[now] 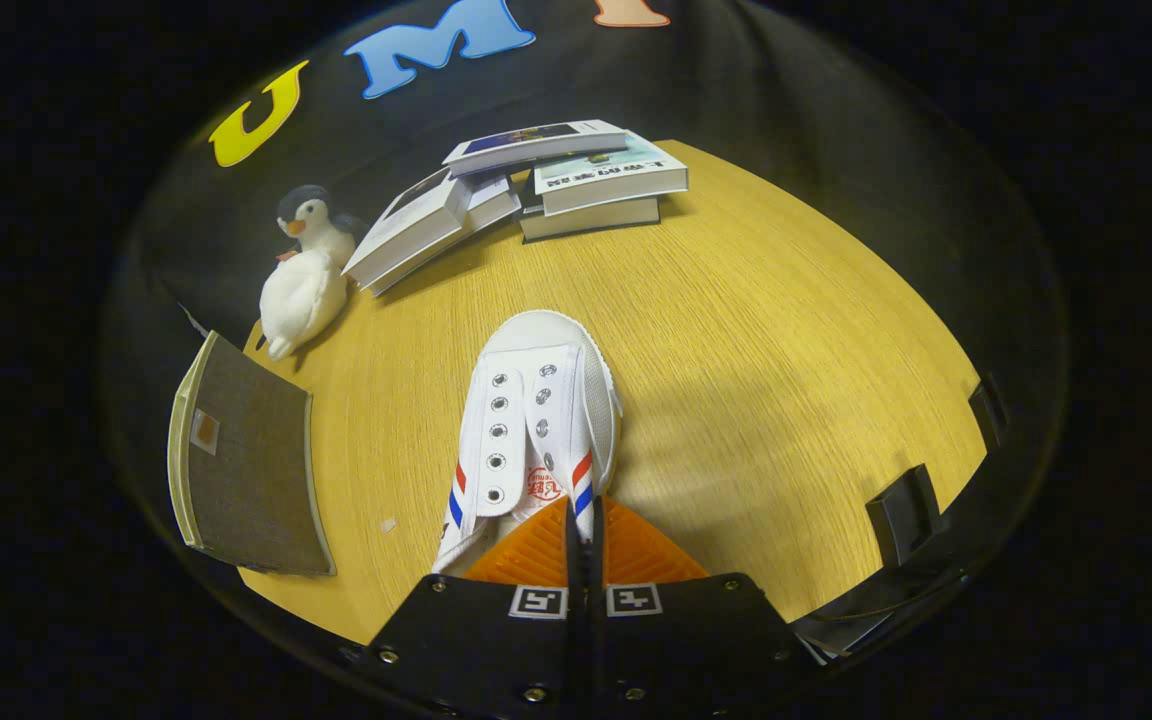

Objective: Open the storage box then place both shoes into the box .Put the left shoe in first, then the right shoe, with the right side of both shoes facing outward in a uniform manner.

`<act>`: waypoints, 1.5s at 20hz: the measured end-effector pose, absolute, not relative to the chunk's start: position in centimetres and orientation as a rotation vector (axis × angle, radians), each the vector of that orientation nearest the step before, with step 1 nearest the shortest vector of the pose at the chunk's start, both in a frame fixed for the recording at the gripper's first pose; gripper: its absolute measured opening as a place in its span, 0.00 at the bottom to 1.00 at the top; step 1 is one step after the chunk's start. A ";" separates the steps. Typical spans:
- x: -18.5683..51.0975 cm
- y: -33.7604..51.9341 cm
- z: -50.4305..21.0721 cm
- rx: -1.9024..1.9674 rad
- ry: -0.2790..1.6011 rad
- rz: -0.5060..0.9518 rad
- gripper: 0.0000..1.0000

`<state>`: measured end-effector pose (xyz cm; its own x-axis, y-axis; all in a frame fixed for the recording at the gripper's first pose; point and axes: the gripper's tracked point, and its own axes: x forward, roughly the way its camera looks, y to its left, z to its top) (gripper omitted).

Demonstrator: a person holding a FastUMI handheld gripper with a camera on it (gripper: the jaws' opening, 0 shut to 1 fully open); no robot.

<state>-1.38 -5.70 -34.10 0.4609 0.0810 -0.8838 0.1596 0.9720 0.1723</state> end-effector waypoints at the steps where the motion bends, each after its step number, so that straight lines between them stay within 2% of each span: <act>1: -1.1 -5.4 -33.2 0.246 1.086 -0.044 0.00; 17: 1.7 6.2 -22.8 0.266 1.019 0.123 0.00; 30: 2.9 20.1 -19.0 0.241 0.980 0.317 0.00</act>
